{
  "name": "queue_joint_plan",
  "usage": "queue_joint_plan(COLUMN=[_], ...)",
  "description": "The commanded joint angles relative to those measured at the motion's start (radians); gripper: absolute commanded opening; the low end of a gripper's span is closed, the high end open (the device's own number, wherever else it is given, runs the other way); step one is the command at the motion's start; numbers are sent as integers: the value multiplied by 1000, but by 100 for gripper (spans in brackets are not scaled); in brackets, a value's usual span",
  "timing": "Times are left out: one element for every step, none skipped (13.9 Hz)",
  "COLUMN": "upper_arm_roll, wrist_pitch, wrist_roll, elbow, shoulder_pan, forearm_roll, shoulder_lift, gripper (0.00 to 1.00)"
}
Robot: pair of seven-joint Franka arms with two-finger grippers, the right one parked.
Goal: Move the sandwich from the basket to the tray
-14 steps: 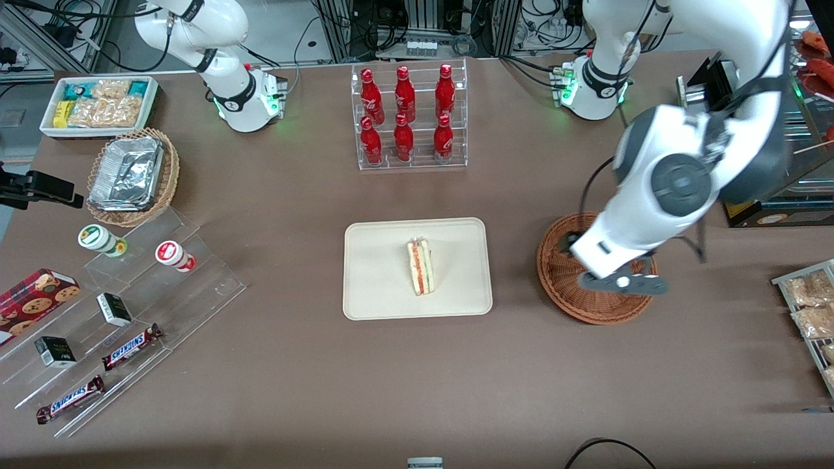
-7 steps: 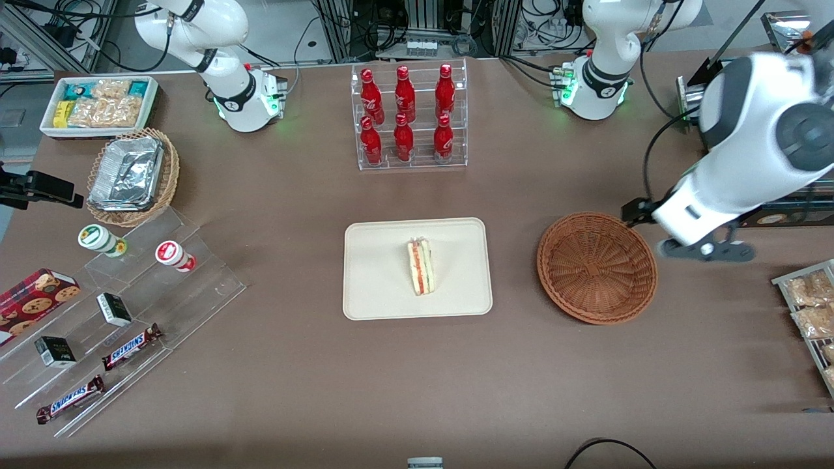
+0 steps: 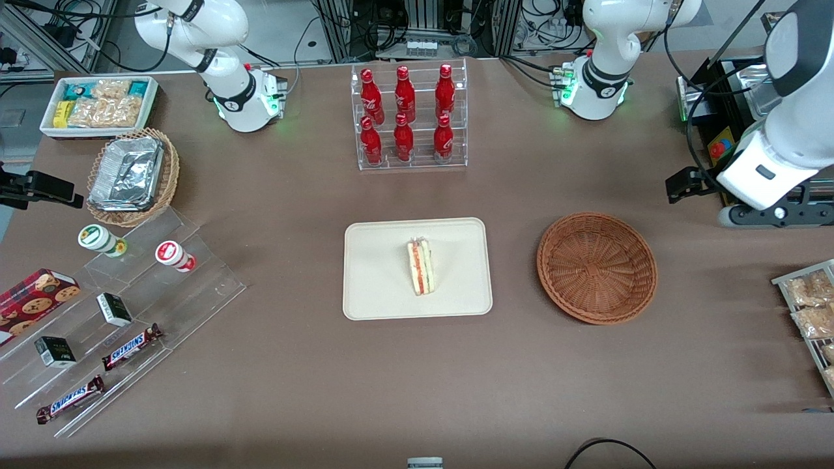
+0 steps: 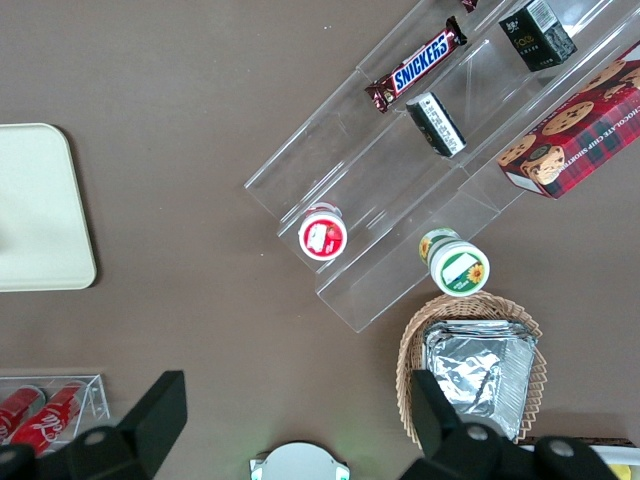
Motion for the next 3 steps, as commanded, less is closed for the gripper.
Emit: queue_joint_plan(upper_arm_roll=[-6,2,8], wrist_pitch=[-27,-44,-61], wrist_roll=[136,155,159], elbow=[35,38,46], shoulder_pan=[42,47,47], forearm_roll=[-7,-7,-10], shoulder_lift=[-4,-4,-4], gripper=[100,100,100])
